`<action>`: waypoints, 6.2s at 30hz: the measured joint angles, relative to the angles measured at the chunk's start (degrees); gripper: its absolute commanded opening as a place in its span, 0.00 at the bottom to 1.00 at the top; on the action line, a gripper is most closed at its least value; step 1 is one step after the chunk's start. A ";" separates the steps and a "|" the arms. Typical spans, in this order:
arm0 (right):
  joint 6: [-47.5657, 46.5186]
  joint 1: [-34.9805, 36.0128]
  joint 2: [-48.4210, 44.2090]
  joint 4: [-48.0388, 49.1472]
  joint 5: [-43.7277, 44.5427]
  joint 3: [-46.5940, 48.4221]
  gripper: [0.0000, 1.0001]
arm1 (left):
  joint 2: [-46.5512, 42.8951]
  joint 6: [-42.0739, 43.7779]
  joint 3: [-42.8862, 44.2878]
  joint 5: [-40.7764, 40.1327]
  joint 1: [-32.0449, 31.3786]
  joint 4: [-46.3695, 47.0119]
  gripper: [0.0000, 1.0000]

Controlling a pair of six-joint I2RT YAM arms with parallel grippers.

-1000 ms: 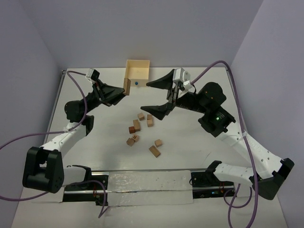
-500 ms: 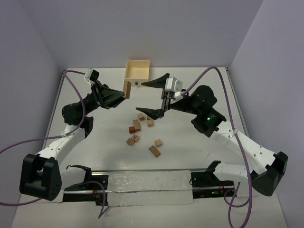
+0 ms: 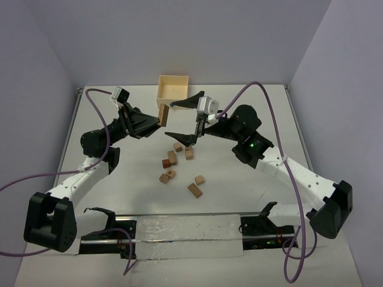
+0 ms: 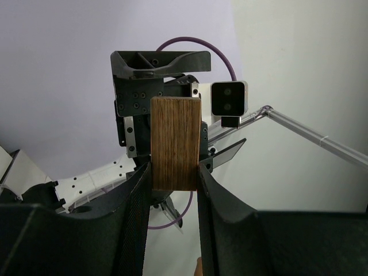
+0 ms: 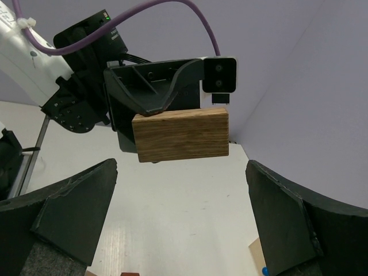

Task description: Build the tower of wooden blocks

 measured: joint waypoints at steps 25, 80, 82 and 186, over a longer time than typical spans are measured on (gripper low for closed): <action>1.04 1.71 1.58 1.10 0.82 2.34 0.81 | 0.98 -0.09 -0.01 0.40 -0.63 0.00 0.00; -7.58 -1.96 -3.77 -19.76 4.69 2.98 0.00 | -0.78 0.47 -10.79 9.92 14.17 0.24 0.99; -9.49 -3.30 -3.79 -24.25 4.41 4.07 0.00 | -1.44 4.90 -10.83 12.01 17.16 -1.82 0.99; -33.76 -6.75 50.02 -68.52 12.61 31.73 0.40 | 14.13 111.03 32.87 -15.66 20.53 -112.08 0.99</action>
